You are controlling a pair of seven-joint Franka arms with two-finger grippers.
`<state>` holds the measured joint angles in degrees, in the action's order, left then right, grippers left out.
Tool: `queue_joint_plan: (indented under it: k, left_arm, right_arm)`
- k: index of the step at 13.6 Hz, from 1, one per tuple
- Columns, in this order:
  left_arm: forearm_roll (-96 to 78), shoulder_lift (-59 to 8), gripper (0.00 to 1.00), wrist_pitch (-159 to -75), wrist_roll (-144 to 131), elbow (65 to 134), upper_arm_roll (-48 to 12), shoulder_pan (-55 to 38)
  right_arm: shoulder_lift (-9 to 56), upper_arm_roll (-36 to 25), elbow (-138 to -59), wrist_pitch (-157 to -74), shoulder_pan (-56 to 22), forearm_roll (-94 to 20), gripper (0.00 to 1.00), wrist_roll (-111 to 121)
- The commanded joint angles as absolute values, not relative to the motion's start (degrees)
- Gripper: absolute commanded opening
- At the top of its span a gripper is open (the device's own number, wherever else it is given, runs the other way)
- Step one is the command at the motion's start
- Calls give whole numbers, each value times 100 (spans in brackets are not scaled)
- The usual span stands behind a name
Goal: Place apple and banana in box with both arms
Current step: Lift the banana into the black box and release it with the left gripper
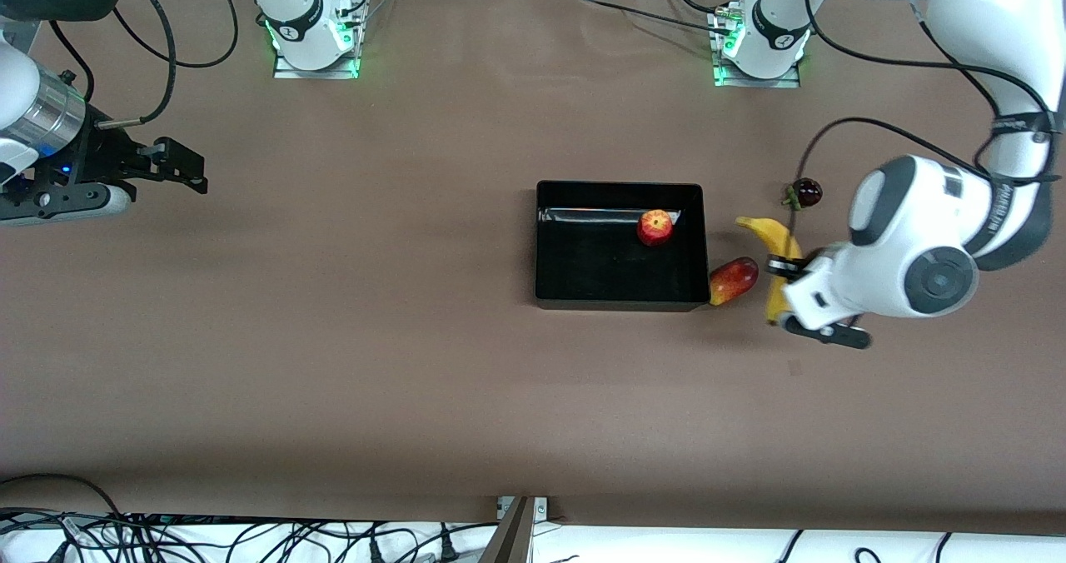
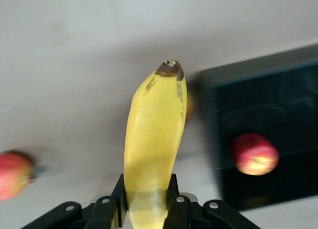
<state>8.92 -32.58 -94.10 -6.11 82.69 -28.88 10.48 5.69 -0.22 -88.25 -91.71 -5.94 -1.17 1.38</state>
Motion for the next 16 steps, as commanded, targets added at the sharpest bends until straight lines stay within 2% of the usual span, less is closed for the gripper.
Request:
queue_joint_plan:
  k: [1,6,10,11,13,15,16]
  left_arm:
    - [171,-3515,0,-9351,-1499,8077,-3032,495]
    - [44,-4243,0,-10614,-2337,8147,-2997,-595]
    - [79,-4421,0,-10723,-2689,8481,-2567,-1221]
    - [131,-4525,8,-10757,-2698,8473,-2497,-1222]
    - [193,-4605,100,-11047,-2716,8472,-2470,-1196]
    - [193,-4387,100,-10873,-2768,8438,-2470,-1082]
    - [193,-4099,100,-10515,-2742,8377,-2470,-951]
  right_arm:
    - [554,-9,-8771,-9167,-589,-53,100,114]
    - [563,-26,-8780,-9167,-589,-62,100,114]
    - [563,-35,-8771,-9176,-580,-79,100,114]
    - [563,-35,-8780,-9176,-580,-79,100,114]
    - [563,-35,-8771,-9176,-580,-88,100,114]
    - [571,-35,-8771,-9176,-580,-79,100,114]
    - [563,-35,-8780,-9176,-580,-88,100,114]
